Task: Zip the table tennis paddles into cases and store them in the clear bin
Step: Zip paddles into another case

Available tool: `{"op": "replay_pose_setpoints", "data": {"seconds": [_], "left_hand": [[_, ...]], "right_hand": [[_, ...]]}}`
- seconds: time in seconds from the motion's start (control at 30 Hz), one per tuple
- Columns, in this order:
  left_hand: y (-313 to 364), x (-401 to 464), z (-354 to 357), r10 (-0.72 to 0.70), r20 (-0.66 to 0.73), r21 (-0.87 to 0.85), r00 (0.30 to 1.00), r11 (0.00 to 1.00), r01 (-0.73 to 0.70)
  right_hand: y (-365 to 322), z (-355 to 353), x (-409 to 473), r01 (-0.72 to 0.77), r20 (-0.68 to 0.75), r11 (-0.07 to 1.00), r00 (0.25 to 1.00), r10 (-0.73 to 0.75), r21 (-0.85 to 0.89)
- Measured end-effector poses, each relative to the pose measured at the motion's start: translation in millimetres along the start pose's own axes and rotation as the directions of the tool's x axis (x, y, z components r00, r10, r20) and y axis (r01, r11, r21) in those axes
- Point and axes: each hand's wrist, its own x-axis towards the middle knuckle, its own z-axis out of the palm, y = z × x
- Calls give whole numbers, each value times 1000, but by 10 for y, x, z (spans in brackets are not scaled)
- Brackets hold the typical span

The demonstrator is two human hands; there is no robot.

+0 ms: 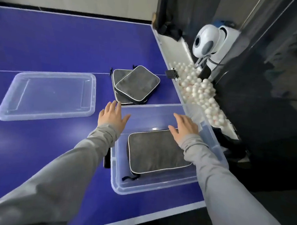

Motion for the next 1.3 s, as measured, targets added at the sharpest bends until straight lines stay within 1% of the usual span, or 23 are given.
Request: {"op": "replay_pose_setpoints", "data": {"seconds": [0.1, 0.17, 0.27, 0.43, 0.5, 0.57, 0.63, 0.77, 0.87, 0.93, 1.03, 1.07, 1.13, 1.17, 1.27, 1.3], "left_hand": [[52, 108, 75, -113, -14, -47, 994, 993, 112], [77, 133, 137, -158, -10, -73, 987, 985, 157], [103, 118, 215, -192, -15, -104, 981, 976, 190], [87, 120, 264, -228, -31, -199, 973, 956, 217], [76, 117, 263, -223, -36, -255, 974, 944, 207], [58, 121, 270, -212, -50, -305, 976, 934, 187], [47, 117, 278, -201, -59, -323, 978, 931, 172], [27, 136, 285, -176, -62, -310, 982, 939, 149], [38, 137, 272, -181, -64, -316, 981, 937, 152], [41, 137, 272, -187, -66, -321, 980, 934, 157], [44, 123, 262, -189, -61, -317, 980, 935, 161], [46, 126, 264, -191, -61, -320, 980, 933, 162], [52, 131, 260, -191, -63, -324, 980, 932, 161], [50, 137, 262, -192, -63, -323, 979, 932, 162], [52, 147, 260, -189, -66, -320, 980, 934, 158], [53, 147, 258, -189, -66, -320, 980, 934, 158]], "right_hand": [[96, 2, 413, 81, 34, 997, 996, -81, 0], [125, 12, 651, 124, 7, 991, 992, -125, 42], [143, 25, 996, 151, 5, 985, 988, -152, 84], [104, 104, 1561, 154, 77, 987, 984, -158, 56], [61, 171, 1774, 97, 81, 985, 991, -109, 140], [3, 264, 2020, 8, 107, 968, 994, -36, 251], [-65, 377, 2251, -90, 182, 944, 983, 33, 316], [-273, 640, 2658, -258, 314, 893, 939, 142, 369], [-390, 813, 2871, -392, 402, 821, 889, 221, 415], [-438, 911, 2992, -480, 458, 754, 848, 268, 448], [-477, 994, 3095, -592, 511, 563, 799, 318, 577], [-485, 1008, 3124, -609, 510, 532, 790, 339, 588], [-486, 1066, 3185, -625, 505, 517, 779, 372, 584], [-491, 1114, 3230, -642, 518, 477, 766, 380, 600], [-537, 1190, 3316, -683, 568, 283, 722, 395, 673], [-545, 1211, 3334, -686, 563, 256, 714, 417, 681]]}}
